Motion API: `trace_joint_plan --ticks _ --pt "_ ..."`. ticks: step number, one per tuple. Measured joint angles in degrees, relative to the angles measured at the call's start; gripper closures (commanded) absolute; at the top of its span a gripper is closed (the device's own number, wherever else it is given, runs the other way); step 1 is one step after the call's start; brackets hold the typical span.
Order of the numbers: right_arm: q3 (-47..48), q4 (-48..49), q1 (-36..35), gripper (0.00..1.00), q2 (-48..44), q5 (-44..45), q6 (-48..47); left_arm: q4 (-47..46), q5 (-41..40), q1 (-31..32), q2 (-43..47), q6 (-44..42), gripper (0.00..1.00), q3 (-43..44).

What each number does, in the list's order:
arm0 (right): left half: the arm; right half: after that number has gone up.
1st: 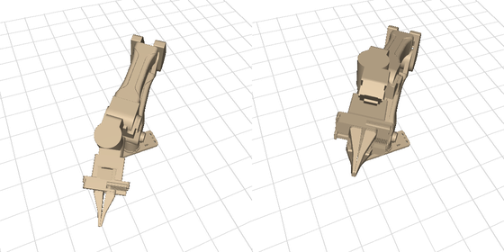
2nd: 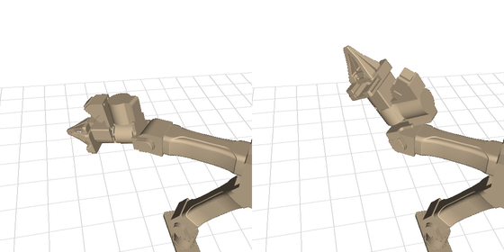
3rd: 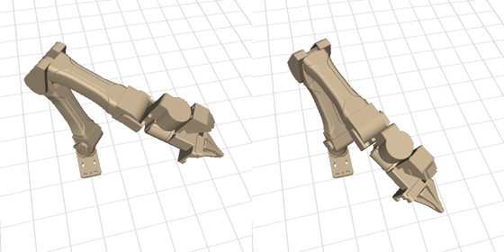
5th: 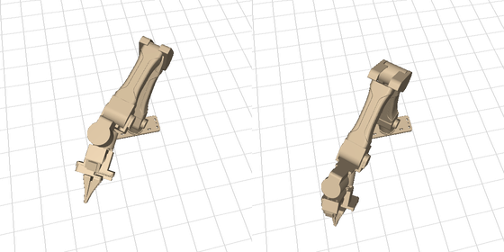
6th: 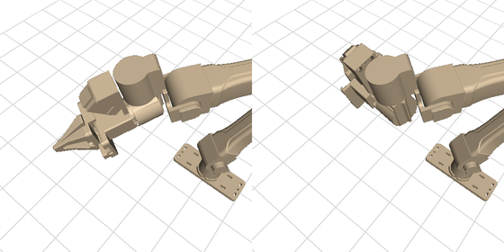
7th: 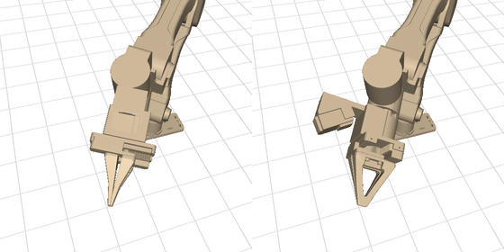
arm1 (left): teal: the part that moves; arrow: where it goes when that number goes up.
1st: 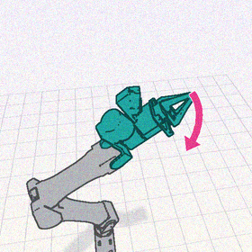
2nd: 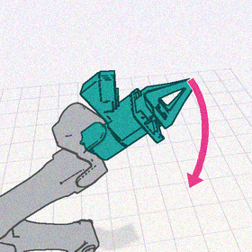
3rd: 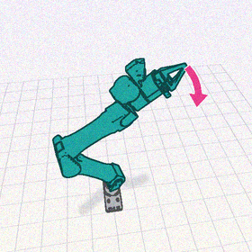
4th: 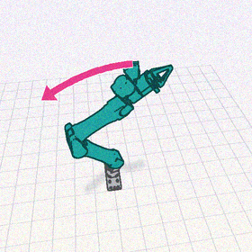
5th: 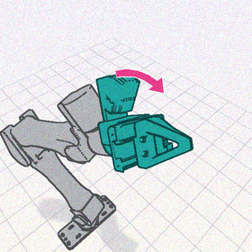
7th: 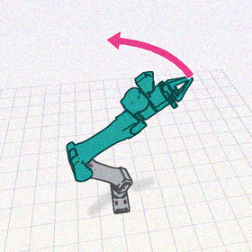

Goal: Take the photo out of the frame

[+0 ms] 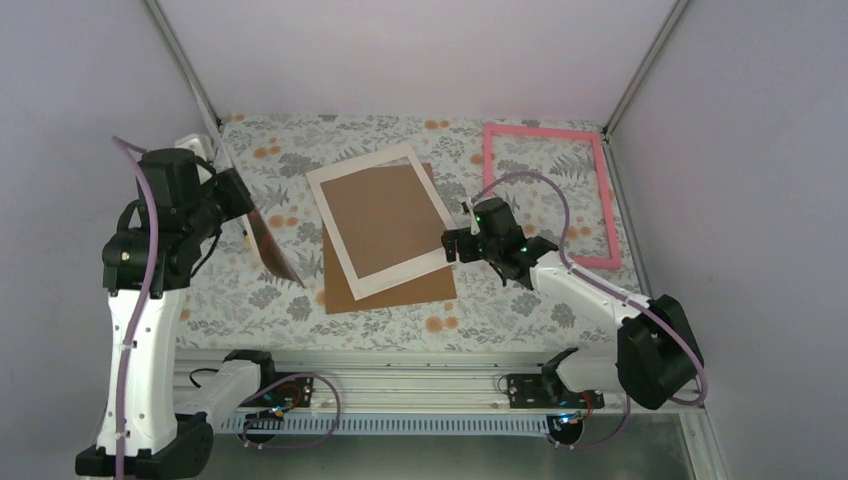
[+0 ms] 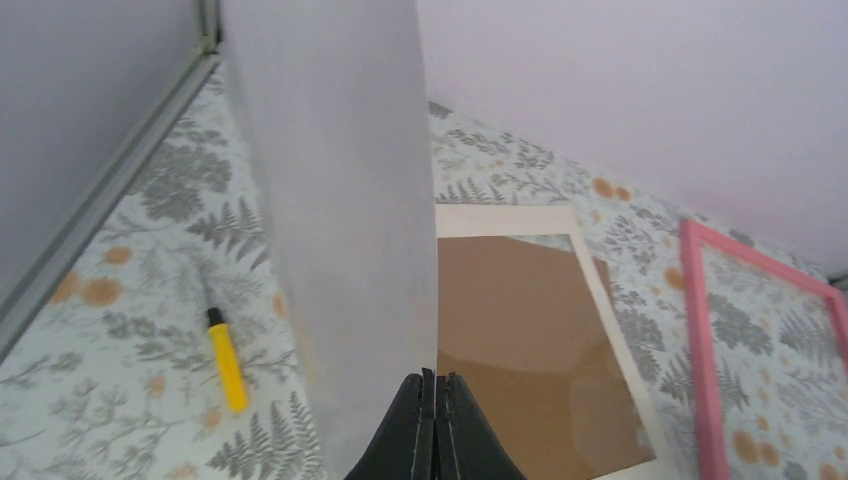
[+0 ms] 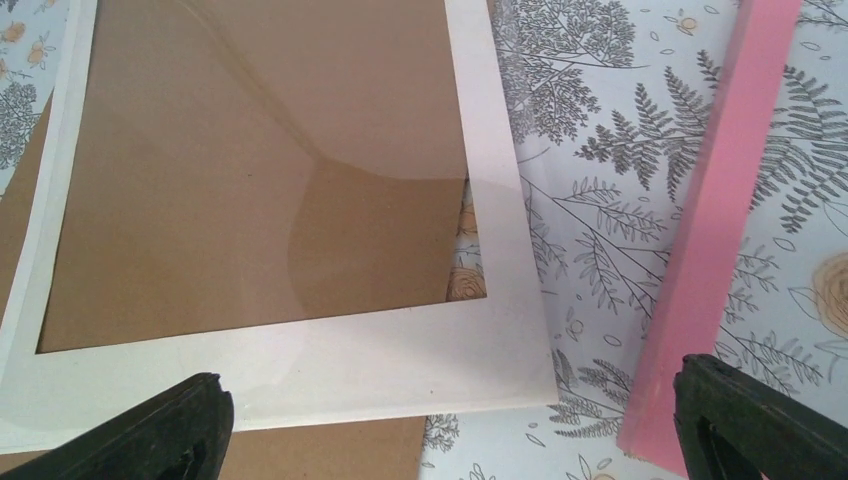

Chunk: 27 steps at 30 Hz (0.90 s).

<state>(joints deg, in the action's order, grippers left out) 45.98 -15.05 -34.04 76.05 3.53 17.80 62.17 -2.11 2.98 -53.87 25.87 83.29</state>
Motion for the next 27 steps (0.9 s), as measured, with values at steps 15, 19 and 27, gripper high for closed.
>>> trace_joint_plan --ticks 15,19,27 --pt "-6.21 -1.42 0.0 0.0 -12.9 3.54 1.36 -15.89 22.51 1.16 -14.91 3.21 0.98 -0.2" --pt "-6.97 -1.66 0.0 0.0 -14.97 4.87 1.84 -21.14 25.62 3.96 -18.25 5.77 0.98 -0.35" --pt "-7.48 -2.27 0.0 0.0 -16.11 5.81 2.23 -32.79 29.31 5.95 -19.26 12.61 0.98 -7.41"
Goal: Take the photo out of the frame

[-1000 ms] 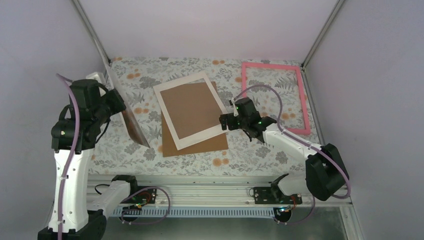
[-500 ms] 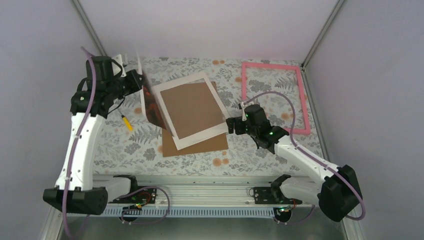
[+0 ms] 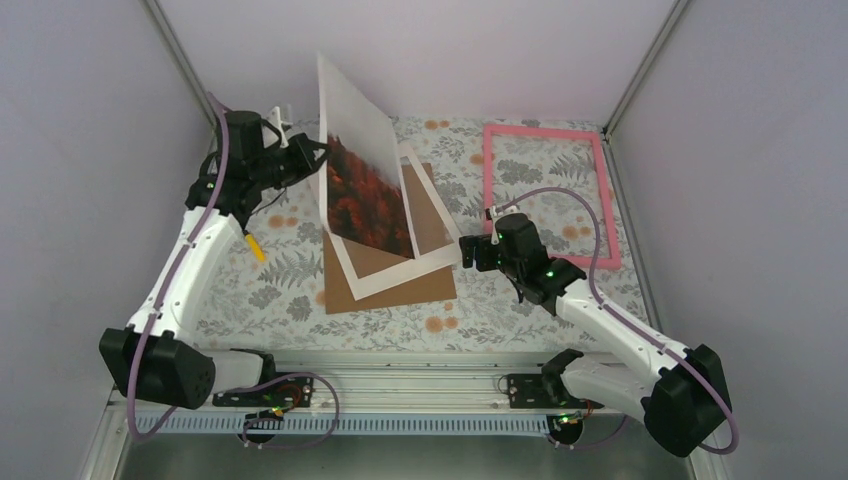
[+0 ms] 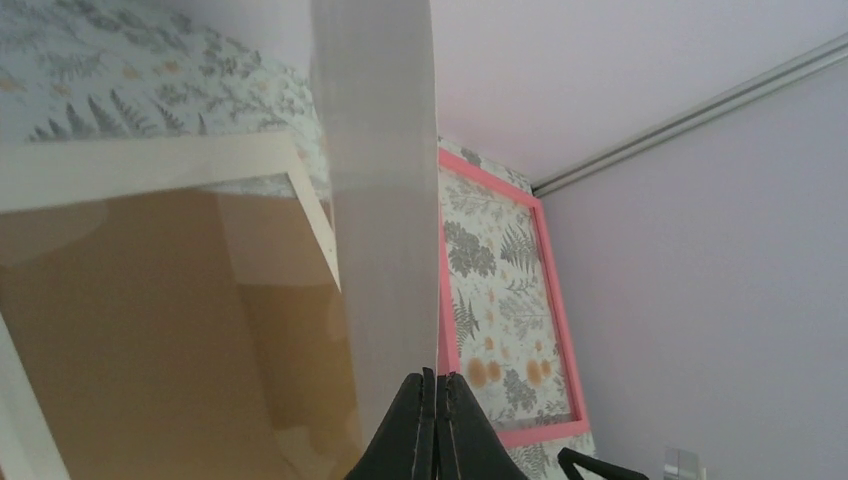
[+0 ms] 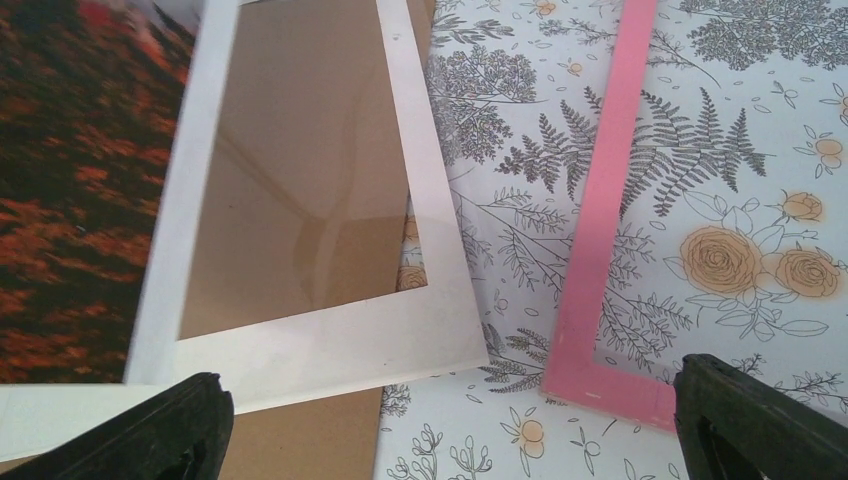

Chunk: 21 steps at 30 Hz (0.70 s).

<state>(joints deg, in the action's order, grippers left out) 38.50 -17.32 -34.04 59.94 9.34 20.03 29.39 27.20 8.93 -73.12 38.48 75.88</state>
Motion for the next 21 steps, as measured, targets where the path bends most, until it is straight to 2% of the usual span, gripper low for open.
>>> trace_joint_plan --ticks 12,16,21 --pt "0.0 -0.26 0.0 0.0 1.18 0.15 0.0 -13.79 0.92 0.2 -0.28 6.08 0.98 -26.08" --pt "-0.02 -0.28 0.0 0.0 2.12 -0.13 -0.02 -16.04 0.9 -0.52 -1.05 6.23 0.98 -31.63" --pt "-0.09 0.07 0.0 0.0 2.14 -0.35 -0.02 -19.32 -0.26 -1.53 -1.73 5.25 0.98 -34.47"
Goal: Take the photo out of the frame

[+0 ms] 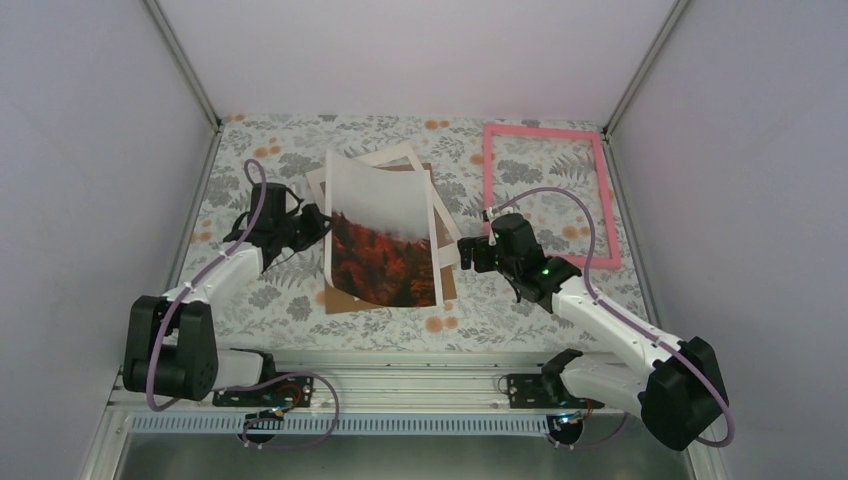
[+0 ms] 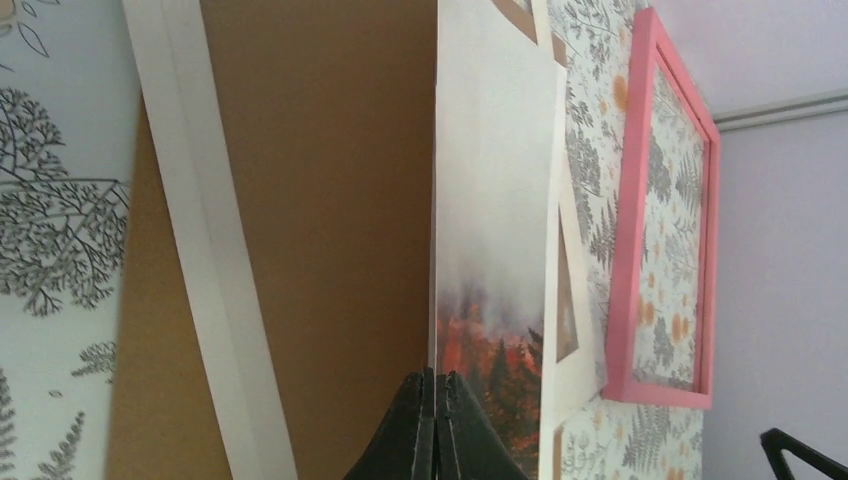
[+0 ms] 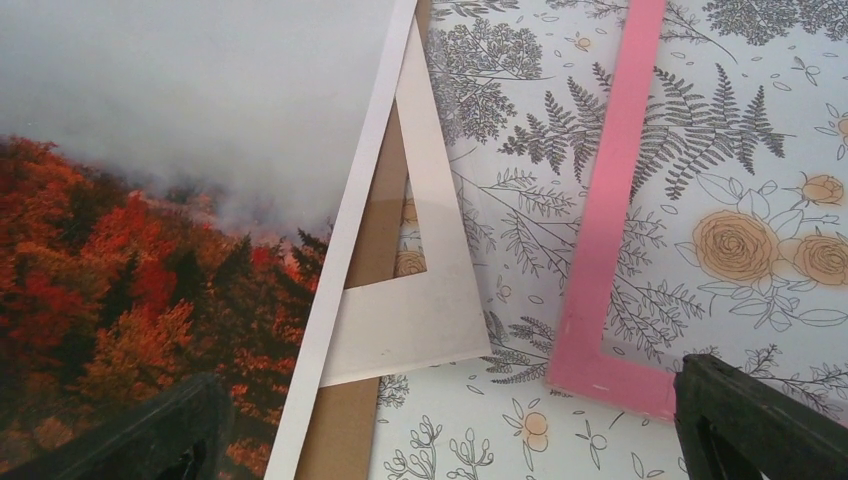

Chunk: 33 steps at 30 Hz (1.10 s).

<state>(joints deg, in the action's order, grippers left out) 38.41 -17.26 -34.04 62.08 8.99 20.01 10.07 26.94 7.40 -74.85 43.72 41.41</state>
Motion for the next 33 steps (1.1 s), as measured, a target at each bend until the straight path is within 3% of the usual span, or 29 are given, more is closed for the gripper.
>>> trace_joint_plan --ticks 17,21,23,28,33 --pt "-1.09 1.38 0.0 0.0 0.04 -0.31 0.15 -10.86 -1.27 -0.55 -11.3 -3.5 0.95 -4.11" --pt "-1.16 1.4 0.02 0.0 0.31 -0.17 0.48 -10.84 -2.62 -0.72 -11.3 -4.07 0.86 -4.26" --pt "-1.16 1.4 0.02 0.0 0.59 -0.07 0.74 -10.84 -3.23 -1.05 -11.3 -4.15 0.75 -4.37" --pt "-1.16 1.4 0.9 0.0 1.99 0.37 1.18 -8.96 -5.95 -1.68 -9.75 -4.46 0.59 -5.16" --pt "-0.11 1.33 5.79 0.0 4.72 -0.48 1.55 -5.35 -9.03 -1.77 -4.2 -5.7 0.39 -5.2"
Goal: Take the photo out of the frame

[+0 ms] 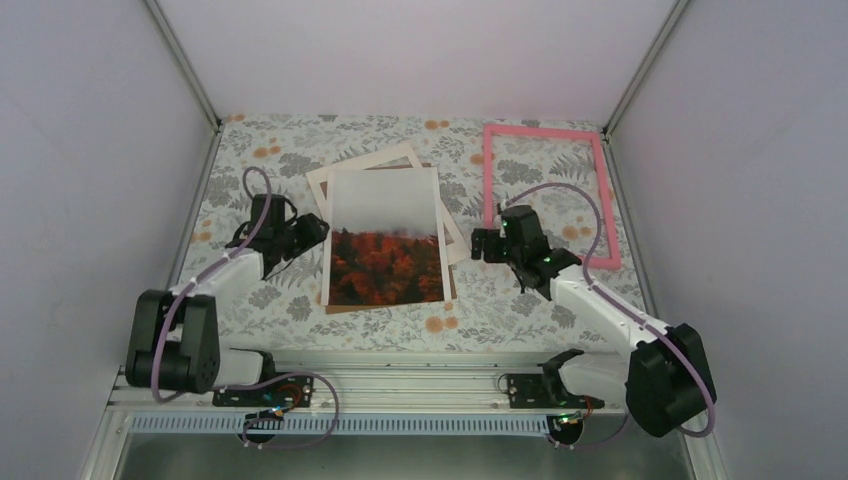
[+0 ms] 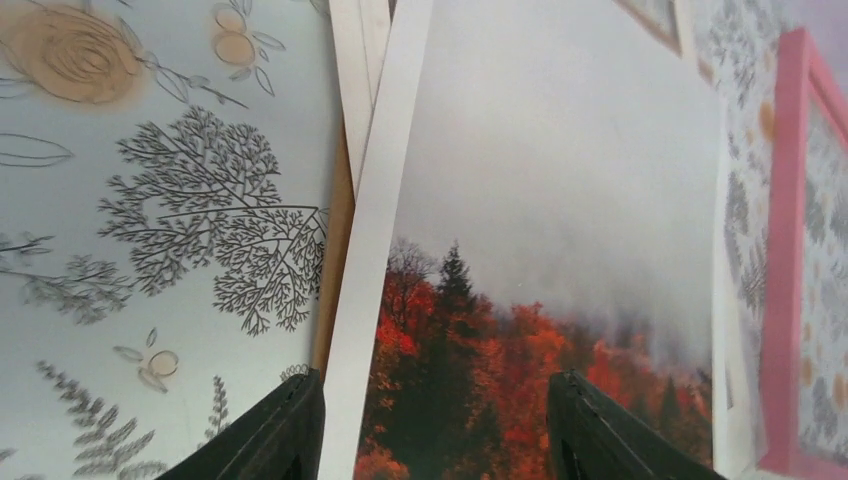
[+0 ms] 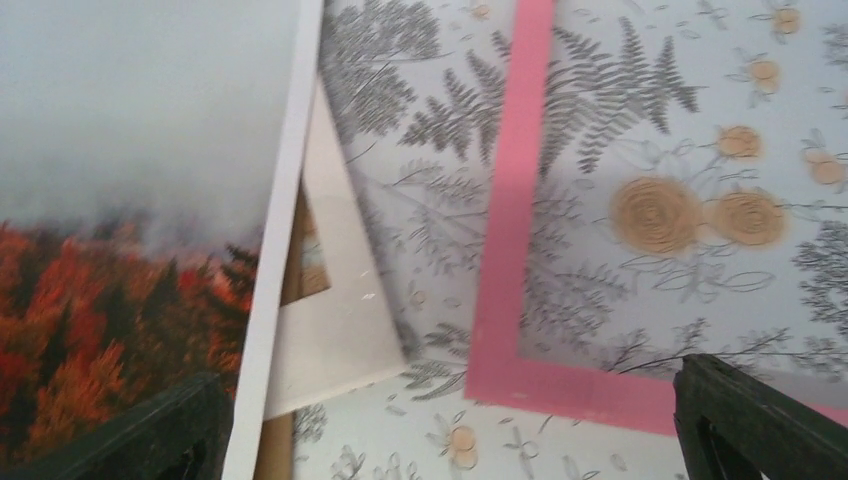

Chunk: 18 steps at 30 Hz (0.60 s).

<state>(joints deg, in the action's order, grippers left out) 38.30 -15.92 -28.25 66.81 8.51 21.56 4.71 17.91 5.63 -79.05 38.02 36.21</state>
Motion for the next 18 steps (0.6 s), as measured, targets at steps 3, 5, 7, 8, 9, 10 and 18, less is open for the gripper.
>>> trace_joint_plan --ticks 3,5,7,8,9,10,18 --pt "0.76 -0.02 4.28 0.0 0.17 -1.42 0.55 2.89 -2.16 0.0 5.44 -0.74 0.25 -0.13" --pt "1.14 -0.04 7.52 0.0 -0.2 -2.58 0.9 5.33 -3.76 -0.02 9.75 -1.33 0.16 -0.15" --pt "1.27 -0.63 11.39 0.0 -1.73 -3.72 1.14 8.26 -5.68 -0.02 15.21 -2.14 0.09 -0.02" --pt "1.31 -1.03 13.29 0.0 -2.95 -4.07 1.27 10.16 -6.91 -0.02 18.43 -2.62 0.06 0.24" --pt "1.44 -1.68 14.99 0.0 -4.46 -4.39 1.33 11.8 -7.8 -0.02 20.83 -3.1 0.04 0.7" --pt "1.66 -2.43 16.48 0.0 -6.25 -4.48 1.46 13.6 -9.03 0.0 23.28 -3.48 0.02 1.4" --pt "7.37 -6.95 18.69 0.0 -23.56 -2.97 0.11 25.97 -19.04 -0.04 42.29 -7.28 0.0 9.51"
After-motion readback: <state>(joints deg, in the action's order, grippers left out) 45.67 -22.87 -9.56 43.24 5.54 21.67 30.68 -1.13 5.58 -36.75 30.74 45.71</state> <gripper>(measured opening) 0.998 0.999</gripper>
